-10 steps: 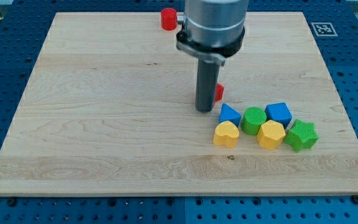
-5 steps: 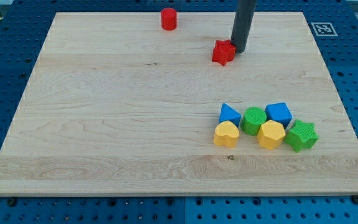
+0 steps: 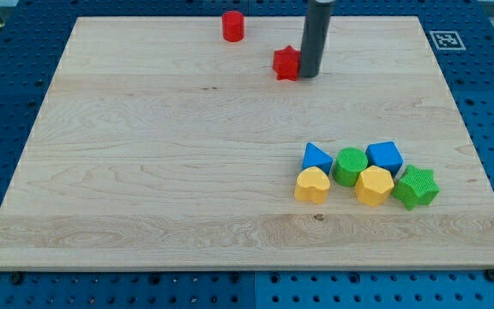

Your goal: Push the red star below the red circle

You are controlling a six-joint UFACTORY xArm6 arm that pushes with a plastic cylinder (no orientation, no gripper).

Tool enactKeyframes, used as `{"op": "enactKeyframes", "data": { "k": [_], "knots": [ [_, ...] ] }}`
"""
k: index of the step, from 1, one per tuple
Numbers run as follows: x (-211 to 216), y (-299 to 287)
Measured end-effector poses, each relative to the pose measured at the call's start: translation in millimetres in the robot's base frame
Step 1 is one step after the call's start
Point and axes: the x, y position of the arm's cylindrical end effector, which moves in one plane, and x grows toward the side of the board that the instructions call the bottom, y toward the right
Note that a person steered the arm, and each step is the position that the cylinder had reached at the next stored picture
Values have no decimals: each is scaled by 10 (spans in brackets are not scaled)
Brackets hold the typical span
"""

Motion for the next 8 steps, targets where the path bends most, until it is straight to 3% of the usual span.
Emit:
{"op": "enactKeyframes", "data": {
  "k": [8],
  "knots": [
    [-270, -1501]
  ]
}}
